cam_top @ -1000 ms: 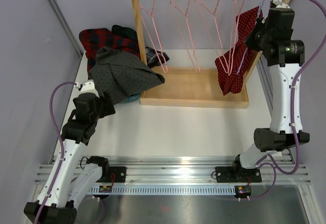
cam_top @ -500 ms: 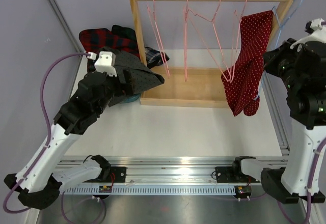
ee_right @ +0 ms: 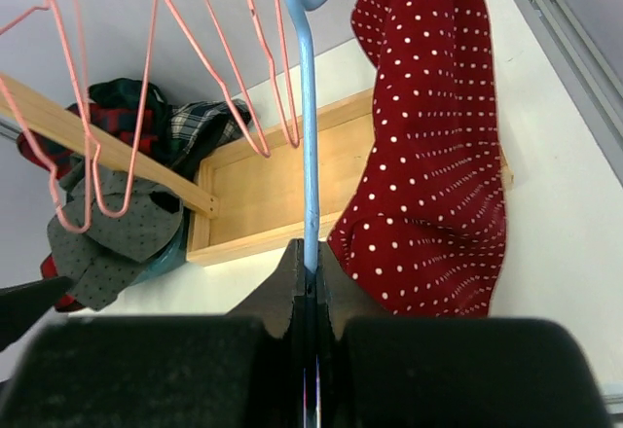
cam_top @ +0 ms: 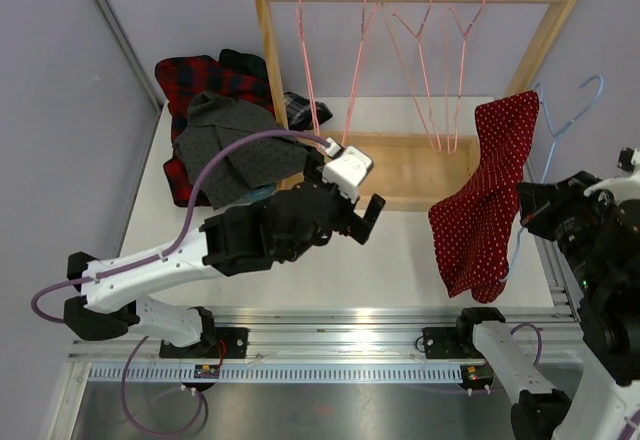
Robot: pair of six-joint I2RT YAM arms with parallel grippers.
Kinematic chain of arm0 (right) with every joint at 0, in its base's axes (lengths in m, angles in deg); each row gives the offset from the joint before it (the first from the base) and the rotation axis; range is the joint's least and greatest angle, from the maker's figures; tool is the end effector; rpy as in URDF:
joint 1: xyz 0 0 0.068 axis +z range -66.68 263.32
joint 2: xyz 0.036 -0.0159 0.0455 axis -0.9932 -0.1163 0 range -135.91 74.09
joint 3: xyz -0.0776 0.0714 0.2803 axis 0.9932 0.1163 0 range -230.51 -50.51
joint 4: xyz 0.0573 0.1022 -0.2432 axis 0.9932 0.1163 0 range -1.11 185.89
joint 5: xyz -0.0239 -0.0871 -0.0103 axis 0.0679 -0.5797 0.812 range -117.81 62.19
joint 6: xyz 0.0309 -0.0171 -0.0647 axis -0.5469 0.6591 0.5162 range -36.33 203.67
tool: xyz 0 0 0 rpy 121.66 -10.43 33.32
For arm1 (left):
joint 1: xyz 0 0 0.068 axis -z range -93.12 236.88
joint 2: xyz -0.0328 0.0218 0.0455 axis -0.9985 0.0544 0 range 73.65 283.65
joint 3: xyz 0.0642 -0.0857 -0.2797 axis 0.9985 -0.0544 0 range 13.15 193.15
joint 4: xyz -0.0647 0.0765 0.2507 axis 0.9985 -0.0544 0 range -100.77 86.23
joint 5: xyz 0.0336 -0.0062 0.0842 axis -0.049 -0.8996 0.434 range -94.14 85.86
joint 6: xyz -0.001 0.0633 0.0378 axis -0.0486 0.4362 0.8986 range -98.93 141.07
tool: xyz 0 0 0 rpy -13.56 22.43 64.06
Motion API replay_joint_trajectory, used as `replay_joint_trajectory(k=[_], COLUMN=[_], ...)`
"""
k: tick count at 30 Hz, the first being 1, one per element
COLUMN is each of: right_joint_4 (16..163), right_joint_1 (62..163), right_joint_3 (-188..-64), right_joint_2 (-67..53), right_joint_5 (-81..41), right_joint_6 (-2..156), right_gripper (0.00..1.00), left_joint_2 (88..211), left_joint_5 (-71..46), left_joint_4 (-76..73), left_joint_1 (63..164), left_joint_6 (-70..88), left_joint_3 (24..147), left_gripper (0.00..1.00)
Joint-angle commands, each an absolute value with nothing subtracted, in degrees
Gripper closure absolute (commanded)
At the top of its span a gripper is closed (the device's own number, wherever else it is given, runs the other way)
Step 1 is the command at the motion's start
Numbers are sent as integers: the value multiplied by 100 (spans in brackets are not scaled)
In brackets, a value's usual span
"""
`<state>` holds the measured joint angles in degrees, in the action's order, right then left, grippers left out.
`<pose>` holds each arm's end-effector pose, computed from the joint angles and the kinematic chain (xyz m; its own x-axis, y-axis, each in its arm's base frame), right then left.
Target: Remove the skirt from the hanger
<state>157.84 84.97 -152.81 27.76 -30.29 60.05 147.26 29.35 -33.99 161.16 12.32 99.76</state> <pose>0.0432 -0.0014 0.5380 -0.2003 0.3946 -0.8968 0.1022 0.9187 0.3814 0.1118 -0.2714 0.4717 -0.1796 0.1700 -0.9690 0.6401 0.7681 0.0161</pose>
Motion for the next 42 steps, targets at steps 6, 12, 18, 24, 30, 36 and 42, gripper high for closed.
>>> replay_joint_trajectory(k=[6,12,18,24,30,36,42], right_joint_4=[15552,15323,15297,15358,15490,15683,15683], right_joint_1=[8490,8490,8490,8481,8481,8490,8481], right_joint_3=[-14702,-14306,-14288,-14587,-15087,-15501,-15589], right_joint_2=[3761,4060,4069,3981,3867,3753,3700], right_joint_5=[-2599,-2026,-1754,-1201,-839,-742,-935], right_joint_6=[5564,5177,5028,4738,4509,4508,4631], right_gripper=[100,100,100,100,100,100,100], left_joint_2=[14932,14722,14563,14906,15942,16611,16217], left_joint_5=[3057,3049,2408,2310,1793,729,992], left_joint_4=[-1846,-1213,-414,1243,1548,1802,1663], left_joint_1=[17020,17214,17223,17223,16959,16651,16669], left_joint_6=[1544,1404,1439,1807,1747,1290,930], left_joint_3=[9691,8989,8531,7943,8459,8654,8031], left_gripper=[1,1,1,1,1,57,100])
